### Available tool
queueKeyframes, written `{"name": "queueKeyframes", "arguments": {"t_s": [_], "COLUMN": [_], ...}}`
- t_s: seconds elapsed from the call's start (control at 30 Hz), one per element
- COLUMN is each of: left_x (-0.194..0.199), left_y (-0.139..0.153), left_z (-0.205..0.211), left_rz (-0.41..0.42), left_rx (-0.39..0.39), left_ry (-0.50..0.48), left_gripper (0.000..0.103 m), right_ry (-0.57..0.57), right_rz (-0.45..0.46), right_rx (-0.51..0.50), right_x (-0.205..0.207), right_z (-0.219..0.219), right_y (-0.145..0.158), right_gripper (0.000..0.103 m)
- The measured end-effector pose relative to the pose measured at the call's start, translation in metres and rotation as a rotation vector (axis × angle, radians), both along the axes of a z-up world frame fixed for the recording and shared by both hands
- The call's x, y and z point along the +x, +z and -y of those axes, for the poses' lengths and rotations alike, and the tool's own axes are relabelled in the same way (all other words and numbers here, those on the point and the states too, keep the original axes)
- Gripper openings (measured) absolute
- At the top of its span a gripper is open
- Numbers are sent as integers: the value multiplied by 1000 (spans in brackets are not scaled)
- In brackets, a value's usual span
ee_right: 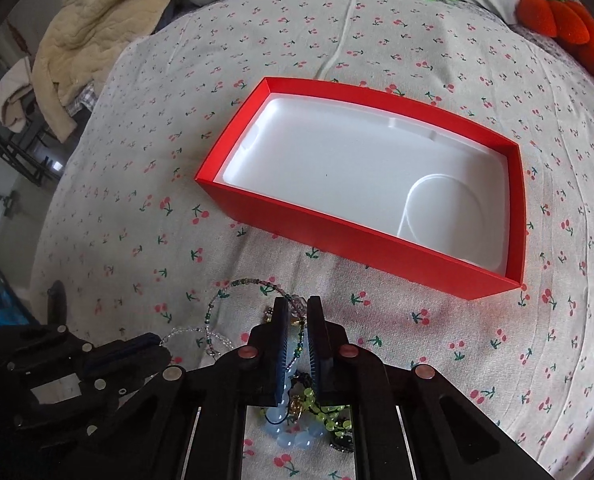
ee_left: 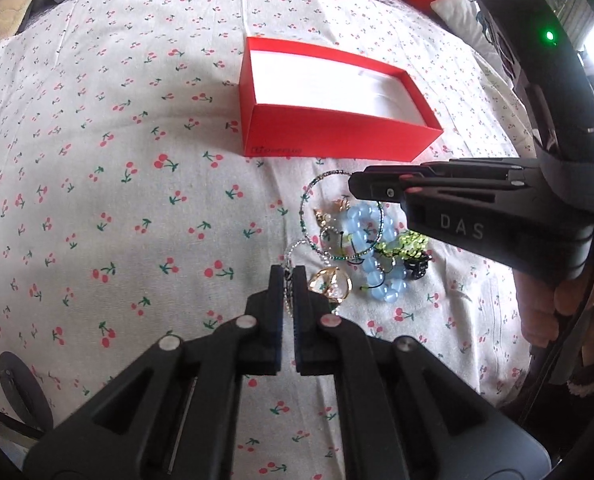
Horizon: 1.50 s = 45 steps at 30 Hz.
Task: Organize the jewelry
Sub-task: 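Carry both bracelets with the left tool into the red box and release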
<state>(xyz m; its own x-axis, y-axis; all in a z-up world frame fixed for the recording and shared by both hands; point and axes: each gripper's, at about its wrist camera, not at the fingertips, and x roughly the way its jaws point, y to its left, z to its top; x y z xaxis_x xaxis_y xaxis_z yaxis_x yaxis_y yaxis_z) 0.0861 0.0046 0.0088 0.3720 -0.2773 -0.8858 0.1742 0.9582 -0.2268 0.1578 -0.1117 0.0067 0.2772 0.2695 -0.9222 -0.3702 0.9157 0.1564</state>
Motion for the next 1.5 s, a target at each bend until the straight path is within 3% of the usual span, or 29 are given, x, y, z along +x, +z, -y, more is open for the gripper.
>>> {"name": "queueKeyframes", "arguments": {"t_s": [0.37,0.7,1.03,1.23,1.5], "left_x": [0,34,80,97,104], "left_y": [36,63,41,21,10], "left_z": [-1,3,18,17,13], "left_rz": [94,189,227,249,230], "left_rx": [-68,-124,-161,-87,-46], "left_ry": [34,114,171,214,232], "left_gripper": [5,5,5,5,5], "right_ry": [-81,-175,-254,-277,-321], "right_rz": [71,142,150,99,89], "right_rx": [93,185,241,322,203], "right_x": [-7,7,30,44,55], "right_z": [37,58,76,79,85], "right_y": [42,70,69,54,29], "right_gripper": [9,9,10,10,10]}}
